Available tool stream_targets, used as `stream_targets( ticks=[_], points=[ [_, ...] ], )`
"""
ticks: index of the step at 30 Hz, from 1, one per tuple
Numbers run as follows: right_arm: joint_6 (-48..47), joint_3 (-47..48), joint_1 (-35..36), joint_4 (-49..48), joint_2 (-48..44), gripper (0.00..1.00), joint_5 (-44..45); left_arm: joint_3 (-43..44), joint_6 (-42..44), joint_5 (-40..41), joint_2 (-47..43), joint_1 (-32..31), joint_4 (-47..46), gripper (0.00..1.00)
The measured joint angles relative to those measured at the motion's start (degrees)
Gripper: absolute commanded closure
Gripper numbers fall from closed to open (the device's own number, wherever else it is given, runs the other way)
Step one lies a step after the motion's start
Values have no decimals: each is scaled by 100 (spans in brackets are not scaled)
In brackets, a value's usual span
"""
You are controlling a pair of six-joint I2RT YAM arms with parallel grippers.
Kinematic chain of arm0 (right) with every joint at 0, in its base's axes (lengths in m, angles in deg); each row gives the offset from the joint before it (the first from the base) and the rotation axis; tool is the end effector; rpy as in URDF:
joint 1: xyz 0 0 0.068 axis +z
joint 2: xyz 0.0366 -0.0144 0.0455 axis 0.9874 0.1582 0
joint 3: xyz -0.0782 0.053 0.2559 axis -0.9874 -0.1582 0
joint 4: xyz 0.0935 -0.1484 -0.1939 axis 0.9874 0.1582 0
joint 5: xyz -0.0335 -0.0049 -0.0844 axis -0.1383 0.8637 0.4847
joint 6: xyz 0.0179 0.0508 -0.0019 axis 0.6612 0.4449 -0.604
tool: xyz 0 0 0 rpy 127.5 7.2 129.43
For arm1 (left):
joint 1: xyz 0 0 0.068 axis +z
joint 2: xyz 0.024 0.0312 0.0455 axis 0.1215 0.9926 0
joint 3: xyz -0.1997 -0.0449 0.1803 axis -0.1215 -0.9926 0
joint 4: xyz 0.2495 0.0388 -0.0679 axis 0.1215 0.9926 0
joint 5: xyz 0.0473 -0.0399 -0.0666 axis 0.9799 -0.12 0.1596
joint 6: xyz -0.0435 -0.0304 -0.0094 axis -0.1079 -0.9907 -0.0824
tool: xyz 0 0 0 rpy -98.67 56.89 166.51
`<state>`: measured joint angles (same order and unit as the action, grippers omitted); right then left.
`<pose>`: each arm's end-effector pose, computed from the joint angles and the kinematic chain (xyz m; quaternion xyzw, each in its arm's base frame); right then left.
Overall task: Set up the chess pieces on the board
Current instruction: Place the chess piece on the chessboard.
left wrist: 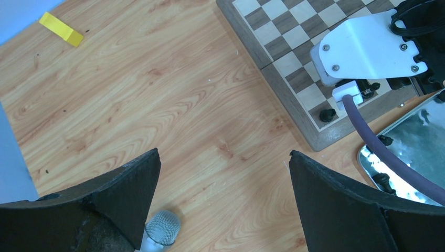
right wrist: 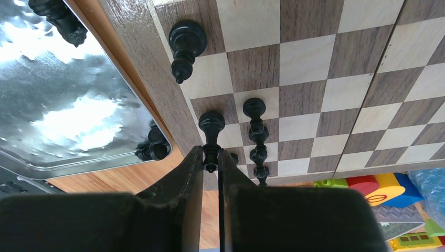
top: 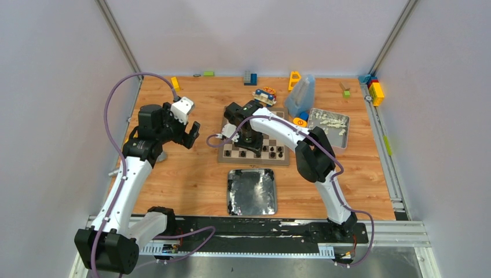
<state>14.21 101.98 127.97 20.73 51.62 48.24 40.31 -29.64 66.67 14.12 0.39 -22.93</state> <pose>0.2964 0.3169 0.2140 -0.6384 0.7695 -0.0158 0.0076 0.2140 -0.0361 0.3251 0.2626 0.8247 -0.0908 0.4927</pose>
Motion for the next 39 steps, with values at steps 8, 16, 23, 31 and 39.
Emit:
stream_targets(
  ticks=[8,16,23,31,39],
  points=[
    [2,66,4,9,79,85,-2,-11,0,-2,-4,0,-2,0],
    [17,70,7,9,83,63,-2,-11,0,-7,-13,7,-2,0],
    [87,234,7,-7,83,52,-28,-11,2,-20,-13,26,-2,0],
    [262,-286,-52,-505,-518,44,-616,-52,127,-20,-13,26,-26,0],
    [437,-2787,-109,-2013,-2756,46,-1545,-481,398,7,-13,28,-90,0]
  ],
)
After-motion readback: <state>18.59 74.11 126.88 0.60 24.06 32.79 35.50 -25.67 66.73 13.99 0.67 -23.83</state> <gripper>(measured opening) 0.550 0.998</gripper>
